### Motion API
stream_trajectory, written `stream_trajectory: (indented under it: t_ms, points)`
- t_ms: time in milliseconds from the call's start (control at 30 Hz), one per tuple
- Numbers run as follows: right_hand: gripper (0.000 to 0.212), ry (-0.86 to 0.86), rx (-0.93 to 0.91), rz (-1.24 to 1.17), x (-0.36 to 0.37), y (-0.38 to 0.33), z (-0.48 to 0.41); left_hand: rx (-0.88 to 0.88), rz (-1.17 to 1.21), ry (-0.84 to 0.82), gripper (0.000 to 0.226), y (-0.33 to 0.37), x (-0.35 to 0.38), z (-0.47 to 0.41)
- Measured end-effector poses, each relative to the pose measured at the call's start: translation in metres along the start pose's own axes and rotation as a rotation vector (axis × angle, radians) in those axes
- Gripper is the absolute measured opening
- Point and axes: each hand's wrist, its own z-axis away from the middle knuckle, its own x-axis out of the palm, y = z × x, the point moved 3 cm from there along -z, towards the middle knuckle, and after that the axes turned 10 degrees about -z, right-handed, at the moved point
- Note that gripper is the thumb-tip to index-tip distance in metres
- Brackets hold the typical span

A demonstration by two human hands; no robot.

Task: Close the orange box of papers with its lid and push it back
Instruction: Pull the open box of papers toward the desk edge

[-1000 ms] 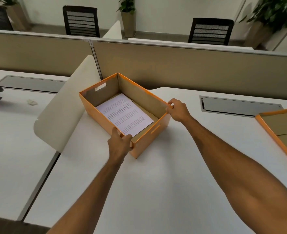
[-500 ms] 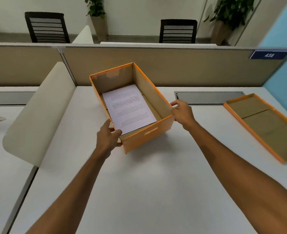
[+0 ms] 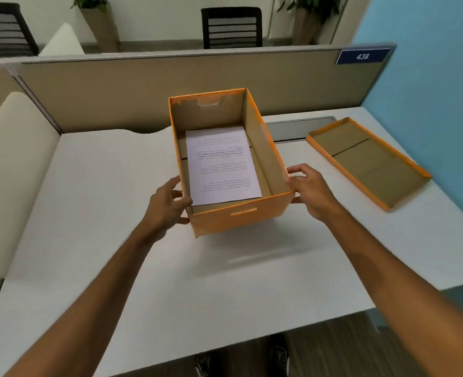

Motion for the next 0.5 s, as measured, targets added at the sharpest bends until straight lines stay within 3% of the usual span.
stream_trajectory:
  t_ms: [500]
  points:
    - [0.027, -0.141, -0.014, -0.073, -0.13, 0.049, 0.058, -0.092, -0.052, -0.014, 0.065, 0.019, 0.117, 0.068]
